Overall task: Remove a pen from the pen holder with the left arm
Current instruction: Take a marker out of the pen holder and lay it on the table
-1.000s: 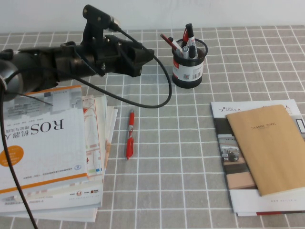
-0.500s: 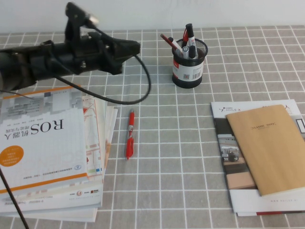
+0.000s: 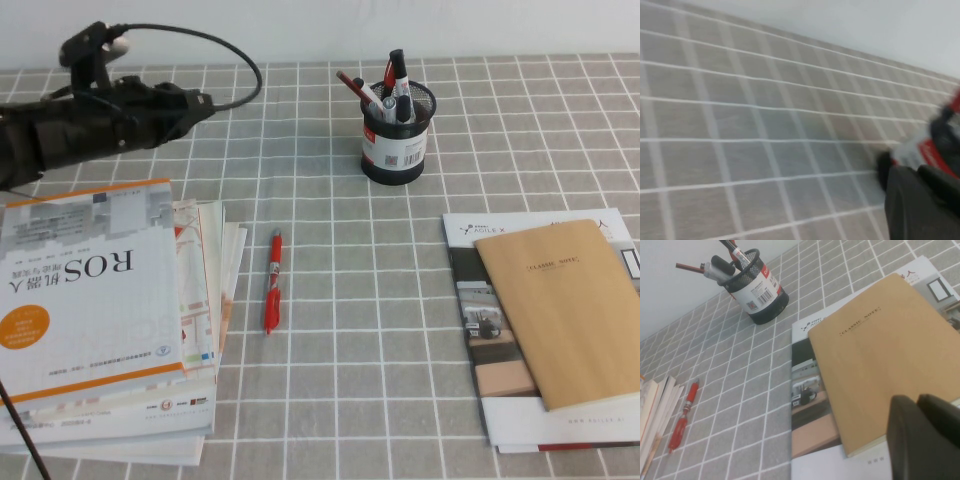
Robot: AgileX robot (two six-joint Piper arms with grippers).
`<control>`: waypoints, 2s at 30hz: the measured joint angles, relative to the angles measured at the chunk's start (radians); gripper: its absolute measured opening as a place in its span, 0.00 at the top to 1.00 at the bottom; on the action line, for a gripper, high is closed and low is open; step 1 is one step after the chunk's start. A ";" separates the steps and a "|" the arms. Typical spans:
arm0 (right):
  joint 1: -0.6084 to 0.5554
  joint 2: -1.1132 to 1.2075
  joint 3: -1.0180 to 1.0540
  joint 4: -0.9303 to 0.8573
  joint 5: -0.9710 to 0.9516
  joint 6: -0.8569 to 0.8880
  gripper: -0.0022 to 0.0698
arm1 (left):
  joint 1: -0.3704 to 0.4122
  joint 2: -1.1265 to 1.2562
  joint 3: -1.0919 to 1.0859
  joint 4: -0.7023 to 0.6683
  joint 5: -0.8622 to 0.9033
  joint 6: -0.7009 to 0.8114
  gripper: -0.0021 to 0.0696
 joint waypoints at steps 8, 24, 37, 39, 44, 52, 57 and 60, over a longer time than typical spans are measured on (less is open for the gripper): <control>0.000 0.000 0.000 0.000 0.000 0.000 0.99 | -0.004 0.003 -0.226 0.599 -0.019 -0.290 0.97; 0.000 0.000 0.000 0.000 0.000 0.000 0.99 | -0.040 0.003 -0.568 1.913 0.360 -1.242 0.97; 0.000 0.000 0.000 0.000 0.000 0.000 0.99 | 0.015 0.005 -0.570 1.575 -0.143 -1.346 0.97; 0.000 0.000 0.000 0.000 0.000 0.000 0.99 | 0.014 0.005 -0.570 1.499 -0.190 -1.289 0.97; 0.000 0.000 0.000 0.000 0.000 0.000 0.99 | 0.009 -0.001 -0.535 1.236 -0.296 -1.061 0.97; 0.000 0.000 0.000 0.000 0.000 0.000 0.99 | -0.012 -0.118 -0.204 0.596 -0.395 -0.297 0.97; 0.000 0.000 0.000 0.000 0.000 0.000 0.99 | -0.023 -0.237 -0.001 0.080 -0.423 0.301 0.97; 0.000 0.000 0.000 0.000 0.000 0.000 0.99 | -0.023 -0.277 0.042 -0.024 -0.488 0.415 0.97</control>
